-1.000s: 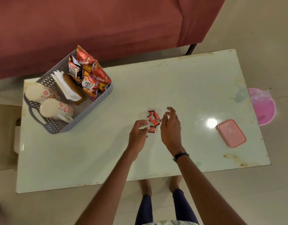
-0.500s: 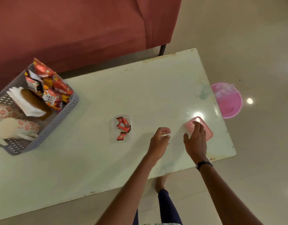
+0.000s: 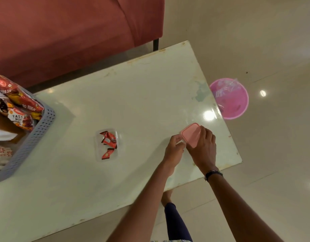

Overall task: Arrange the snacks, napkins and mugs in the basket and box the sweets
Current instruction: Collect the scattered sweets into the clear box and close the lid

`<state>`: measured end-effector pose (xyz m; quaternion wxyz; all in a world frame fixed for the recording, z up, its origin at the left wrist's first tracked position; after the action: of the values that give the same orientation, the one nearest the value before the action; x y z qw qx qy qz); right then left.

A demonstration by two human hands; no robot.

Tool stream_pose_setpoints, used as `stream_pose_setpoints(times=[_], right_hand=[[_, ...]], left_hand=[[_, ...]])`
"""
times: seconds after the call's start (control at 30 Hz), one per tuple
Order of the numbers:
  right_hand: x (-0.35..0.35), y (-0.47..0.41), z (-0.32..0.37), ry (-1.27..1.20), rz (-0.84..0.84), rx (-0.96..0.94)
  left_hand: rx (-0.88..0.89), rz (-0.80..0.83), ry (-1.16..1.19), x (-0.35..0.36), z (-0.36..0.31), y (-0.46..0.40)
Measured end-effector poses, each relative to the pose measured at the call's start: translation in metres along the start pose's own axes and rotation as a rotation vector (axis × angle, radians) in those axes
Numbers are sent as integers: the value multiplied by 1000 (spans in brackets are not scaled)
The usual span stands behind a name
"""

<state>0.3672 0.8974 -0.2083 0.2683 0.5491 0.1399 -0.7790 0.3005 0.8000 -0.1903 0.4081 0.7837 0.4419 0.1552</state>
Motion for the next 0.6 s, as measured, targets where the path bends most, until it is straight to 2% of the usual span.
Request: stream_pose_setpoints(times=[0.13,0.23,0.43,0.53,0.6], right_hand=[[-7,14,28,-42,38,-34],[-12,30,63,-160,96,10],[-16,56,152,-557,100,9],[-7,69,193,-763,72,27],[4,81,211,-812,56,39]], left_hand=[[8,-80,65,-20,-1,9],[29,-158,190,-51,-4,23],[69,-406,273,-141,4,42],[37,-470,393,-182,8,46],[37,-479,470,-204,9,48]])
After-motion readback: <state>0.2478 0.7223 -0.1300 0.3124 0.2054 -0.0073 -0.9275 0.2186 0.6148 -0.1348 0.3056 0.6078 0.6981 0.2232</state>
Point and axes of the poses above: each hand's wrist, its own y-axis away from the middle knuckle, its own x-axis out of the palm, z = x × y, the point moved 3 cm from there along -y, towards the middle knuckle, and after that the axes turned 12 degrees about -z, right-handed, at the moved point
